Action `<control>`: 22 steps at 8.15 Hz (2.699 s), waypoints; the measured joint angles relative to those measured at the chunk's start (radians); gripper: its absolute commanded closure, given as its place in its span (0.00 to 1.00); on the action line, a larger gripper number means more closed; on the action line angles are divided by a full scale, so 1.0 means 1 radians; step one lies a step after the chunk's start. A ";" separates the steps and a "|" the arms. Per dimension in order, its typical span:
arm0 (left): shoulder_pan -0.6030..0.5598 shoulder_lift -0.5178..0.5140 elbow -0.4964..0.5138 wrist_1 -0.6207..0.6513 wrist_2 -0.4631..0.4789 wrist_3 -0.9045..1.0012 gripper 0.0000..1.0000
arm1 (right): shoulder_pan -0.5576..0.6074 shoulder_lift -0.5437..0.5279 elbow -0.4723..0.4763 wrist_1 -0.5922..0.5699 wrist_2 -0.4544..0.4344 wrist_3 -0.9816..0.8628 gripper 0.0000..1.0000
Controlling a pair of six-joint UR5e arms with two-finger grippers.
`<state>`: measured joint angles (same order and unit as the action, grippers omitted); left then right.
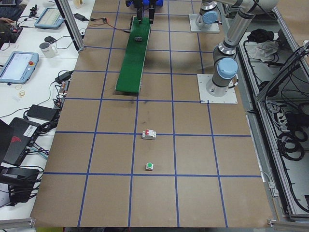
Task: Move capacitor from left to right
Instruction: 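Lower the right gripper onto the capacitor on the belt and close it, then lift the capacitor with the right gripper and carry it to the blue bin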
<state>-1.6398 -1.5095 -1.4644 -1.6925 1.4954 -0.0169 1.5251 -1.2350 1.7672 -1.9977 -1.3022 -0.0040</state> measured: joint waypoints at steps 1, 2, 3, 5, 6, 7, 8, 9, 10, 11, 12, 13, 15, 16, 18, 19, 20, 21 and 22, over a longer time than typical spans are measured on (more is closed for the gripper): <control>0.000 0.000 0.000 0.000 -0.001 0.000 0.00 | 0.029 -0.001 0.000 -0.018 -0.001 0.049 0.03; 0.000 0.000 -0.001 0.000 -0.001 0.000 0.00 | 0.056 -0.002 -0.001 -0.028 -0.001 0.085 0.04; 0.000 0.000 -0.001 0.000 -0.001 0.000 0.00 | 0.072 -0.003 -0.001 -0.035 -0.002 0.106 0.06; 0.000 -0.001 -0.001 0.000 0.000 0.000 0.00 | 0.086 -0.008 -0.001 -0.039 -0.008 0.136 0.10; 0.000 -0.001 -0.001 0.000 -0.001 0.000 0.00 | 0.092 -0.007 -0.001 -0.039 -0.017 0.148 0.12; 0.000 -0.001 -0.001 -0.001 0.000 0.000 0.00 | 0.104 -0.004 -0.002 -0.038 -0.038 0.153 0.16; 0.000 0.000 -0.002 -0.001 0.000 0.000 0.00 | 0.114 -0.002 -0.002 -0.038 -0.064 0.155 0.24; 0.000 0.000 -0.002 -0.001 0.000 0.000 0.00 | 0.120 0.000 -0.002 -0.038 -0.081 0.152 0.42; 0.000 0.000 -0.002 -0.001 0.000 0.001 0.00 | 0.122 0.003 -0.002 -0.038 -0.097 0.143 0.67; 0.000 0.000 -0.002 -0.001 0.000 0.001 0.00 | 0.123 0.008 -0.002 -0.038 -0.125 0.124 0.90; 0.000 0.000 -0.002 -0.001 0.000 0.001 0.00 | 0.123 0.011 -0.003 -0.037 -0.156 0.107 1.00; 0.000 0.001 -0.003 -0.001 0.000 0.001 0.00 | 0.122 0.012 -0.004 -0.036 -0.187 0.088 1.00; 0.000 0.001 -0.003 -0.001 0.000 0.001 0.00 | 0.106 0.003 -0.010 -0.032 -0.246 0.046 1.00; 0.000 0.001 -0.003 -0.001 0.000 0.002 0.00 | 0.084 -0.011 -0.017 -0.026 -0.285 0.021 1.00; 0.000 0.000 -0.003 -0.001 0.000 0.002 0.00 | -0.006 -0.058 -0.062 0.075 -0.326 -0.109 1.00; 0.000 0.000 -0.003 -0.001 0.000 0.002 0.00 | -0.069 -0.084 -0.085 0.127 -0.349 -0.216 1.00; 0.000 0.000 -0.003 -0.001 0.000 0.002 0.00 | -0.130 -0.108 -0.098 0.154 -0.387 -0.349 1.00; 0.000 0.000 -0.002 0.000 0.000 0.002 0.00 | -0.197 -0.129 -0.105 0.164 -0.417 -0.501 1.00; 0.000 0.000 -0.002 -0.001 0.000 0.002 0.00 | -0.284 -0.147 -0.107 0.165 -0.431 -0.663 1.00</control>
<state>-1.6398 -1.5094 -1.4662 -1.6930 1.4956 -0.0154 1.2413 -1.3818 1.6597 -1.8329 -1.7327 -0.6673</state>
